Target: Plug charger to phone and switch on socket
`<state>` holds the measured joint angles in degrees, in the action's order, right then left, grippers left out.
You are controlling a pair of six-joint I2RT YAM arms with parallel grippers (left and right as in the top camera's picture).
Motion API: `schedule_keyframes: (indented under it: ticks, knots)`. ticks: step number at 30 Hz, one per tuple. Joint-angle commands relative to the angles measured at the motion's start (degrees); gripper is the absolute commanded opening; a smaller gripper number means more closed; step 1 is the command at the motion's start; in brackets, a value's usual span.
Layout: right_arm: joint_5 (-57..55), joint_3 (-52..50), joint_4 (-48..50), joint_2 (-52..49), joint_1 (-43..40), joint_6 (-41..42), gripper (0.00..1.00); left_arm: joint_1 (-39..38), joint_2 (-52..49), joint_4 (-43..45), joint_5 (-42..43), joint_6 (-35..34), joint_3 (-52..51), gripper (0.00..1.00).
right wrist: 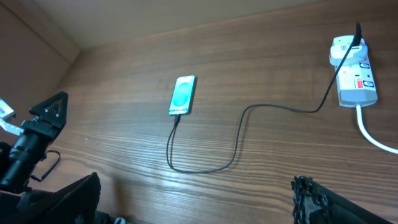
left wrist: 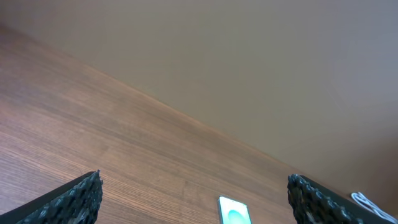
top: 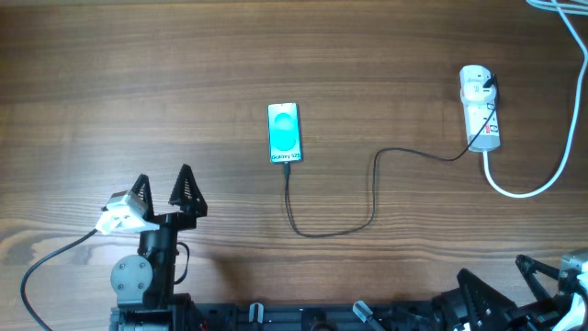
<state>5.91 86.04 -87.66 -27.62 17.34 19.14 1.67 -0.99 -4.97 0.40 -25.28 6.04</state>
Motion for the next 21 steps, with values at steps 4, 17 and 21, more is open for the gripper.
schedule_keyframes:
  ticks: [4, 17, 21]
  knots:
    - [-1.0, 0.5, 0.1, 0.9, 0.0, -0.9, 1.00, 0.5, 0.6, -4.1, -1.1, -0.7, -0.6, 1.00]
    - [-1.0, 0.5, 0.1, 0.9, 0.0, -0.9, 1.00, 0.5, 0.6, -1.0, -5.9, 2.5, -0.6, 1.00]
    - [-1.0, 0.5, 0.1, 0.9, 0.0, -0.9, 1.00, 0.5, 0.6, 3.5, -5.5, 2.5, -0.6, 1.00]
